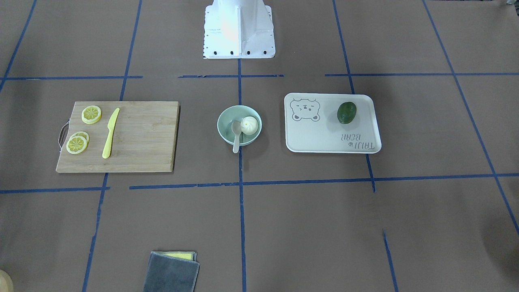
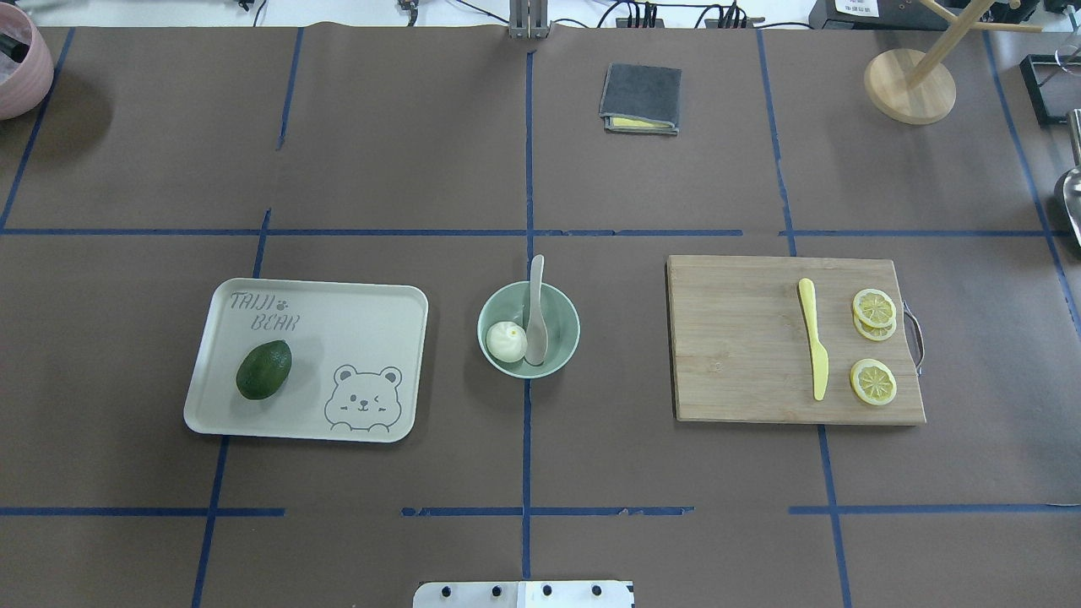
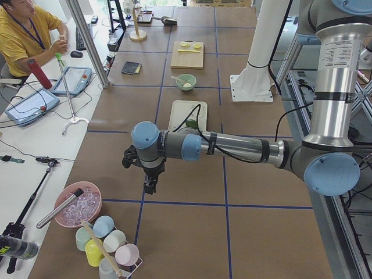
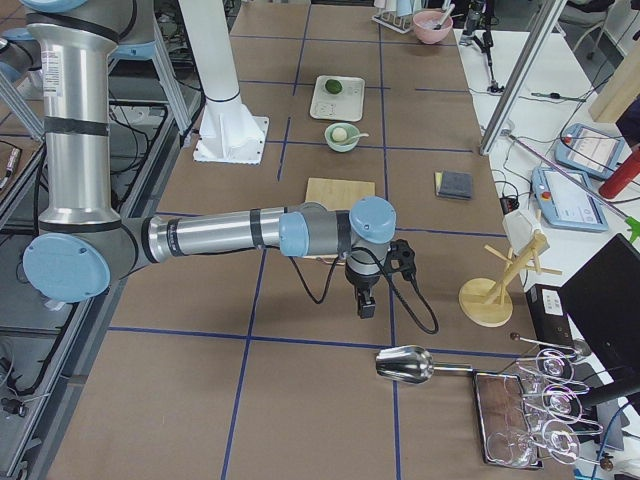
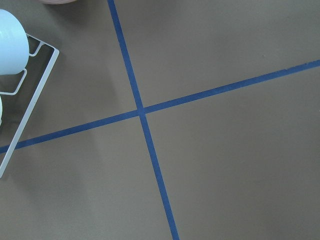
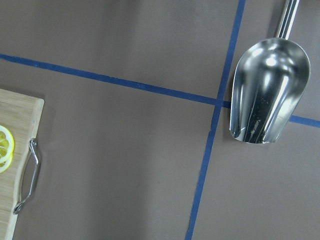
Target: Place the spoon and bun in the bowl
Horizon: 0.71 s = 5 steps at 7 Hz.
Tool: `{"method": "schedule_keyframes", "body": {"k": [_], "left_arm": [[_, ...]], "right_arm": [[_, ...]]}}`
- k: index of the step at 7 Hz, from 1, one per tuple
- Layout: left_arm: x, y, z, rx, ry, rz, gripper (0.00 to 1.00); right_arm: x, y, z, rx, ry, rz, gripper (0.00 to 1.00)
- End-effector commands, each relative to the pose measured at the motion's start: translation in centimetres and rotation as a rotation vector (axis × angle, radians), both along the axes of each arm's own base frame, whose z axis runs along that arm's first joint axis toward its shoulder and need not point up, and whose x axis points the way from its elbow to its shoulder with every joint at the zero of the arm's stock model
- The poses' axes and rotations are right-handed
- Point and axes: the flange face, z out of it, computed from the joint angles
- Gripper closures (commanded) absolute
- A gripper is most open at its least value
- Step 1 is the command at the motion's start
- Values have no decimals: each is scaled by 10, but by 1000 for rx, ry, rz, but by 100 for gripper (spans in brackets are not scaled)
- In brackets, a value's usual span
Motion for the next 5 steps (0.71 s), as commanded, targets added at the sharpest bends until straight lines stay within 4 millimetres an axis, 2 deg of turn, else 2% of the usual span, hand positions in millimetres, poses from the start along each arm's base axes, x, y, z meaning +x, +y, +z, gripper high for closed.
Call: {"method": "schedule_keyframes", "body": {"k": [1, 3, 5], "left_arm": [[0, 0, -2, -1, 0, -1, 0], [-6, 1, 1, -13, -4, -14, 0], [-33, 7, 3, -58, -4, -64, 0]], "right_arm": [[0, 5, 3, -16, 3, 10, 0], [0, 0, 15, -32, 9, 10, 0], [-1, -1, 20, -43, 5, 8, 0]]}}
